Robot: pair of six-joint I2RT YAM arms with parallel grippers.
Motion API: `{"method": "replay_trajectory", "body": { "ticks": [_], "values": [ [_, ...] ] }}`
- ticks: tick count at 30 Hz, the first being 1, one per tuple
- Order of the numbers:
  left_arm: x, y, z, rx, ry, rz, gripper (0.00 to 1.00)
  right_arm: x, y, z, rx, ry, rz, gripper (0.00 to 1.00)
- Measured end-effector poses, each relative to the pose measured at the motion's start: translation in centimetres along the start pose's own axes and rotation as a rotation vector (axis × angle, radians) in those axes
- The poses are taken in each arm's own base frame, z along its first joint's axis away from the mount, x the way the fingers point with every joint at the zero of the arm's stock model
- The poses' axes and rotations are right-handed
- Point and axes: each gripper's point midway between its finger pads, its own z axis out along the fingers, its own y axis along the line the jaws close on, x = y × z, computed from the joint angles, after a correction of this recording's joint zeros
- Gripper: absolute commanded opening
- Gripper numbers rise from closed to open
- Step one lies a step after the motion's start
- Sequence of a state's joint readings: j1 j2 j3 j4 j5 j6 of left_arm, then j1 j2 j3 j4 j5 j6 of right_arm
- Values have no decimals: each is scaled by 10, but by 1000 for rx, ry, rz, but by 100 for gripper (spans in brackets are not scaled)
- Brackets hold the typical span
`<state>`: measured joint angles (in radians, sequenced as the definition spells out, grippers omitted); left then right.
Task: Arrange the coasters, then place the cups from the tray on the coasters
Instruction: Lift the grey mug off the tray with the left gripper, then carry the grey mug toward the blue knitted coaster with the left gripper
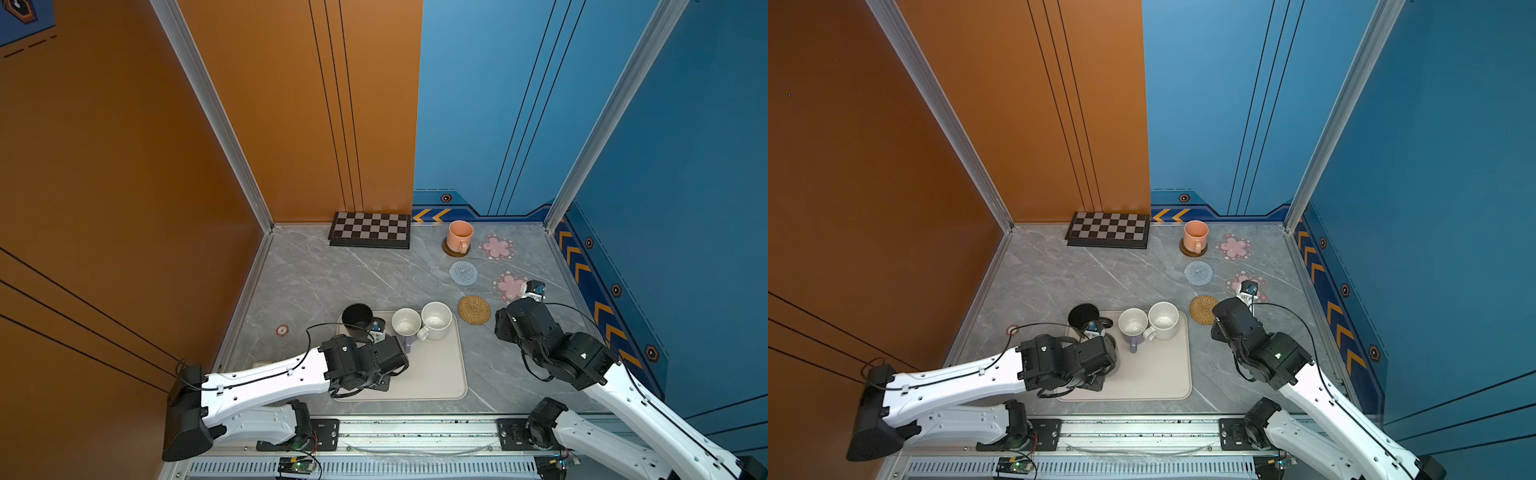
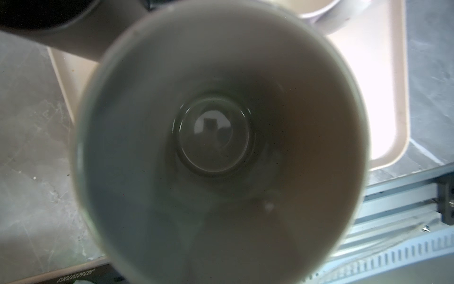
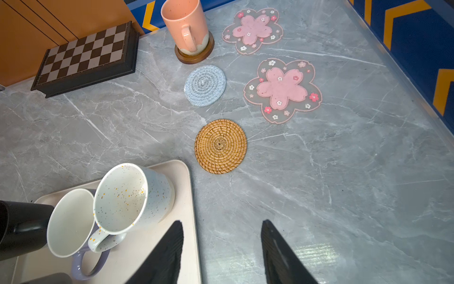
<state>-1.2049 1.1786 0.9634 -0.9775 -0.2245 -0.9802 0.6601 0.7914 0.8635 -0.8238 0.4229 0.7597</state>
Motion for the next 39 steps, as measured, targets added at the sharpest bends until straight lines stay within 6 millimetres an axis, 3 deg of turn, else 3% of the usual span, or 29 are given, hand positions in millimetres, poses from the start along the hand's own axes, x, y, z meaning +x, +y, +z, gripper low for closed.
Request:
{"method": "replay_trajectory", "body": {
  "ticks": [8,13,18,34,39],
  "values": [
    [-24,-41,-36,55,-25,85,0,-3,-7,1,15,0,13,54],
    [-54,-72,-64,110,-83,163,0,-3,-9,2,17,8,12,55],
    [-88,-106,-76,145,-126,258,0,-4,-14,3,27,14,20,57],
    [-214,-158,-61,173,-194,438,0,-15,-38,10,73,47,69,61],
    [-241,-163,-41,156,-203,467,0,-25,-42,10,79,45,74,62]
  ]
}}
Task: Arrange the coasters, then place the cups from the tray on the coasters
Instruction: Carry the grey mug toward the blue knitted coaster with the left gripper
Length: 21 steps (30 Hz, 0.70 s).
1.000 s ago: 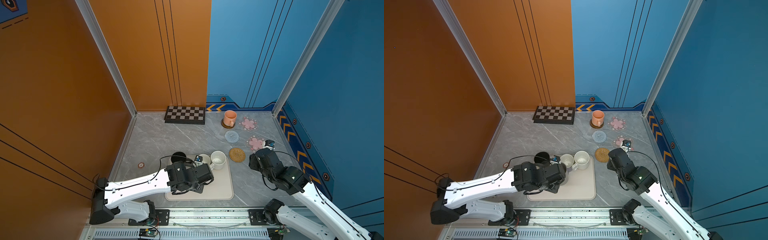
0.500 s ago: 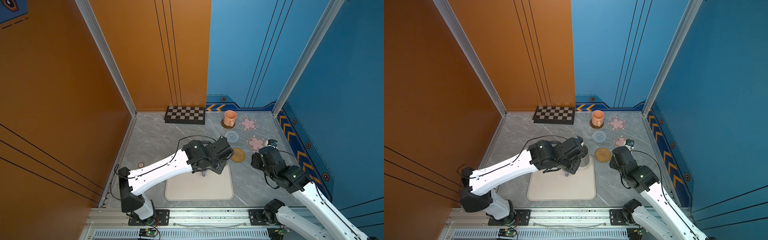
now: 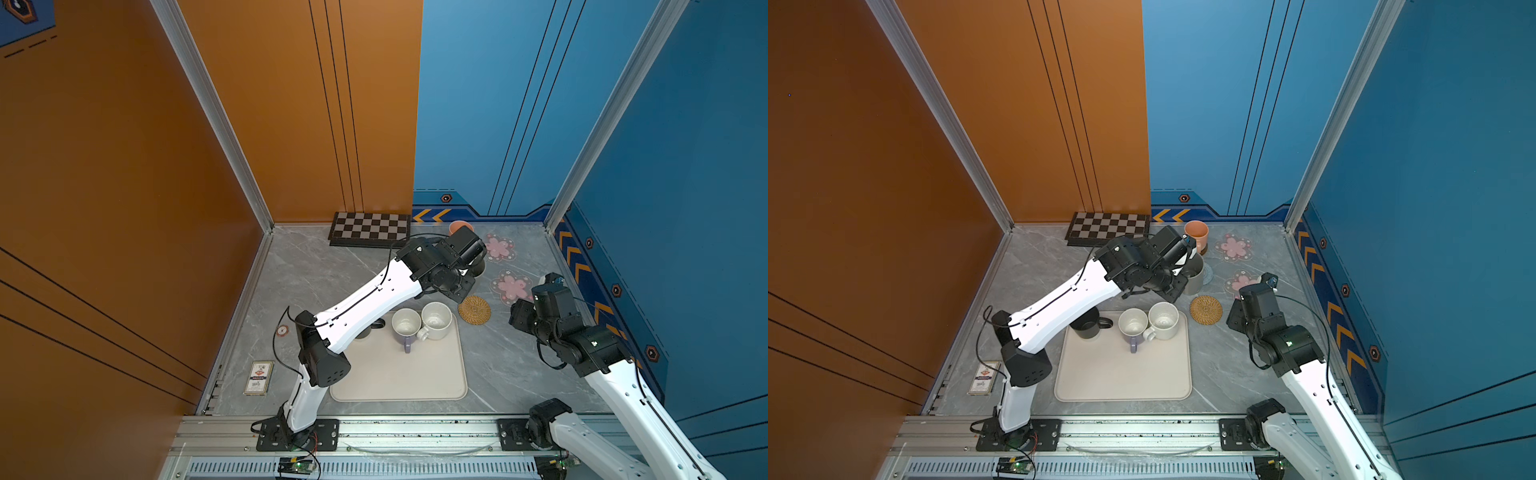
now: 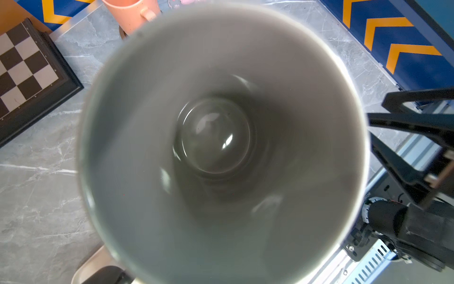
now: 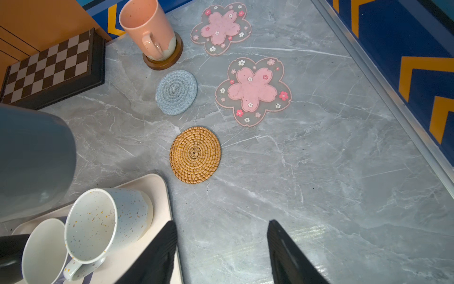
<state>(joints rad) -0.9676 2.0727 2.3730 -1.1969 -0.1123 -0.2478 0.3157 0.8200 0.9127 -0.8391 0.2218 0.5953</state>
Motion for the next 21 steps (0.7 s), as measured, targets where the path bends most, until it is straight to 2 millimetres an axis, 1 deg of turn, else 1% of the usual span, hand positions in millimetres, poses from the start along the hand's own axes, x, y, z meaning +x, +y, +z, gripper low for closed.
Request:
{"method": "replay_trajectory", "body": {
  "ticks": [2,6,10,12,14,16,21],
  "values": [
    [-6,9,16,-20,10,5,0,-2,-3,0,4,1,6,62],
    [-18,32,59,-90,24,27,0,-7,-8,-1,16,-2,9,63],
    [-24,45,101,-93,37,18,0,-9,-15,4,46,8,6,63],
    [-23,50,120,-99,48,14,0,-7,-19,9,65,25,2,63],
    [-21,55,132,-105,56,8,0,-6,-21,13,79,43,-4,62],
    [-22,59,140,-107,53,3,0,-4,-23,17,92,57,-11,62],
    [-42,59,144,-92,-31,-13,0,-4,-25,21,107,71,-31,62]
  ]
}}
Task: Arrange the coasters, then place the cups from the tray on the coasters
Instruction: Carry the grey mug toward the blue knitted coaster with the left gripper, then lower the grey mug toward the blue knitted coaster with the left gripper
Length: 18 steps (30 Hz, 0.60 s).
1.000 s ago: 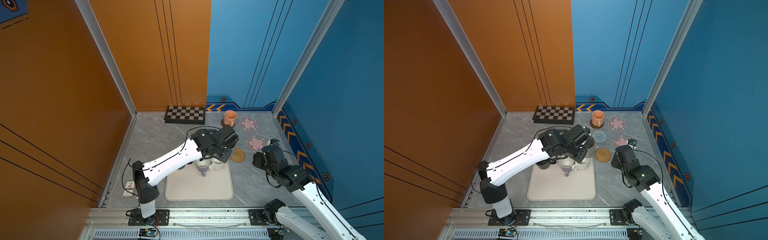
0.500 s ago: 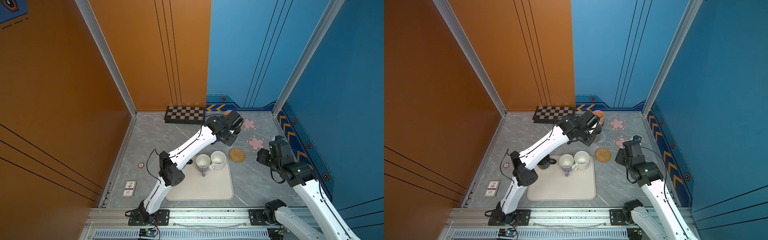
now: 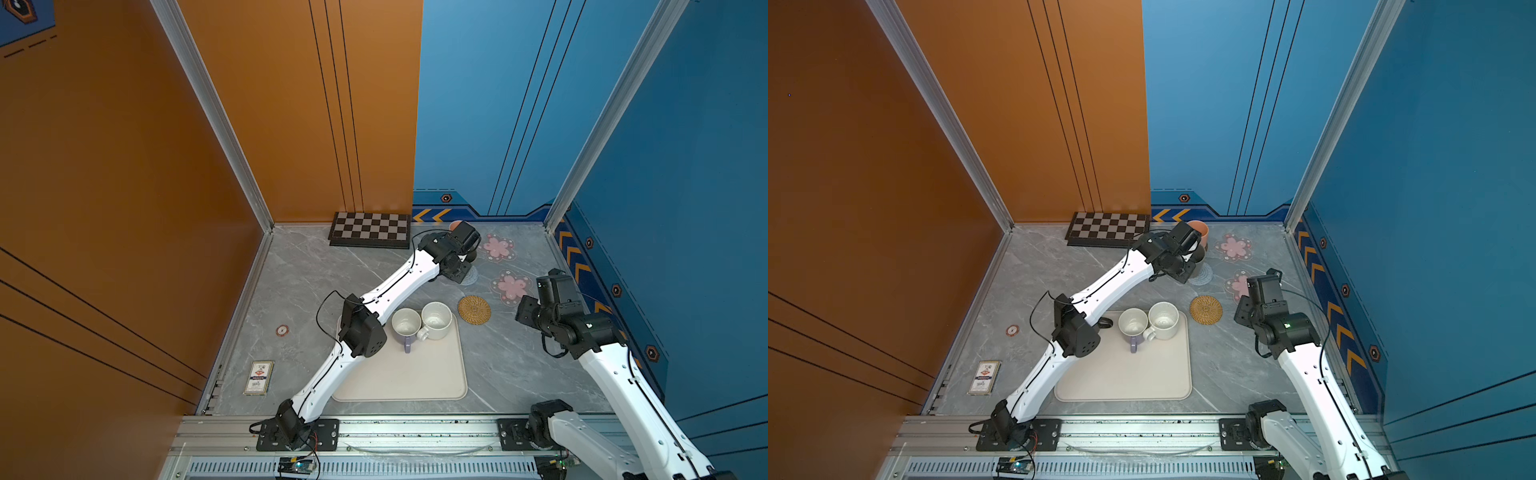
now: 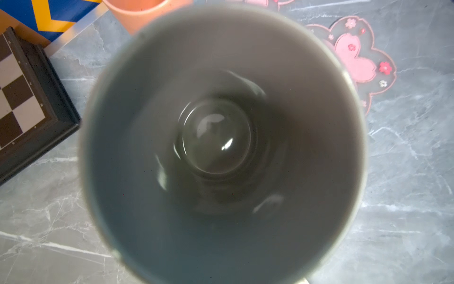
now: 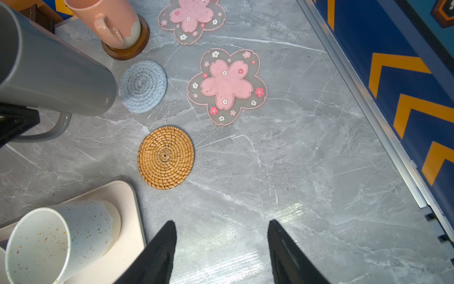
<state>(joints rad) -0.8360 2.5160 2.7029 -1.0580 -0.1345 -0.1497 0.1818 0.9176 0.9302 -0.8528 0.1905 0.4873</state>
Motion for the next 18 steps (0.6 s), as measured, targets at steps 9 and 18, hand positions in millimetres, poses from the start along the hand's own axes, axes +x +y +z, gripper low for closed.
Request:
{"method": "replay_trajectory", "body": {
  "ticks": [9,18],
  "values": [
    [-15,-12,32,44,-76,-10,0,-3,0,11,16,12,-12,62],
    [-1,-15,65,54,-42,-17,0,-9,0,20,24,10,-21,62]
  ]
}}
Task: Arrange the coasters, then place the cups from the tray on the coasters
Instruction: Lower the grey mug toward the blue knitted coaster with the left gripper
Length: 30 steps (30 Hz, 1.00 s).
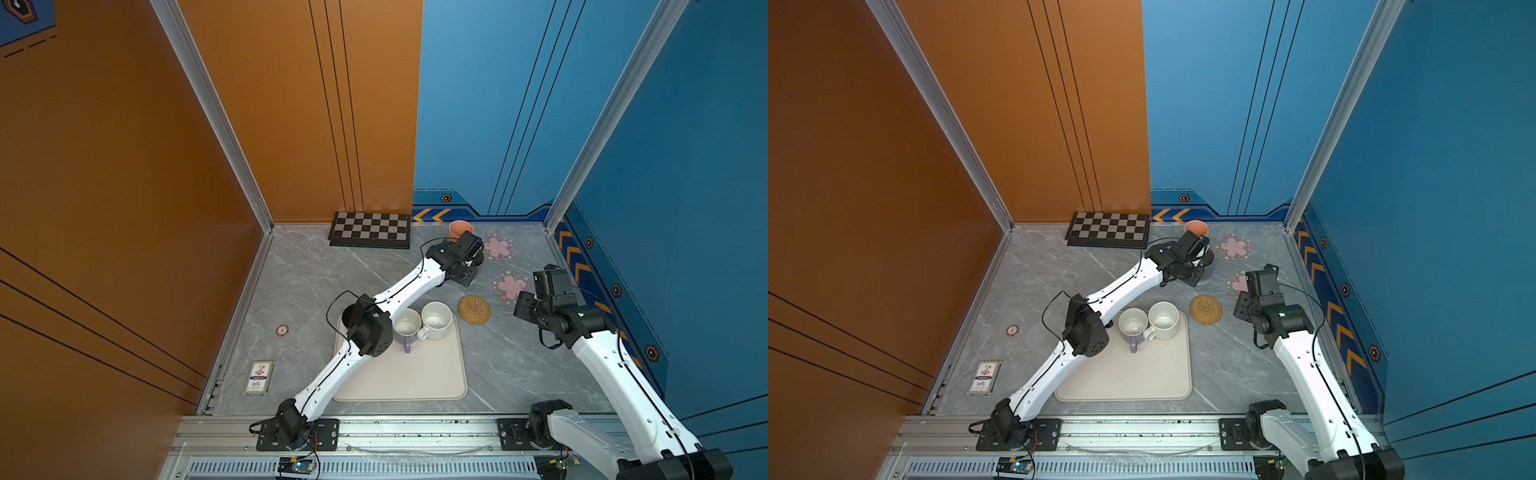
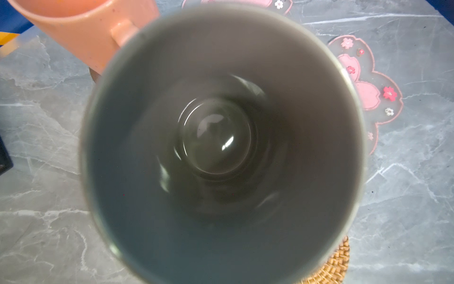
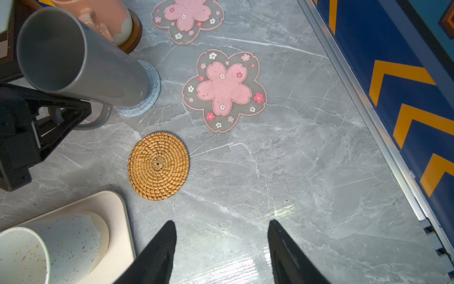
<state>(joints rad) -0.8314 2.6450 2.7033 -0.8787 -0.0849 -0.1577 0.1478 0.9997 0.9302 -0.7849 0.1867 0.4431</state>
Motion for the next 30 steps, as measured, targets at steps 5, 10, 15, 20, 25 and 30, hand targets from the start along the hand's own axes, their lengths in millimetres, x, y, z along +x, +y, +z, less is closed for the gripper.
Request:
{"method": "replay_trajectory", "body": {
  "ticks": [5,10,15,20,25,30],
  "values": [
    [-6,-1,0,5,-25,-20,0,-3,-3,2,4,-9,11,62],
    [-10,1,0,8,-38,-38,0,0,-4,6,7,2,15,62],
    [-11,4,0,5,-43,-46,0,0,-3,8,2,0,18,62],
    [-7,7,4,1,-31,-47,0,1,-1,9,-14,3,20,62],
    [4,7,12,-4,-1,-44,0,3,-1,11,-14,5,20,62],
    [8,9,15,-12,11,-43,0,4,-2,13,-14,9,23,62]
  ]
}}
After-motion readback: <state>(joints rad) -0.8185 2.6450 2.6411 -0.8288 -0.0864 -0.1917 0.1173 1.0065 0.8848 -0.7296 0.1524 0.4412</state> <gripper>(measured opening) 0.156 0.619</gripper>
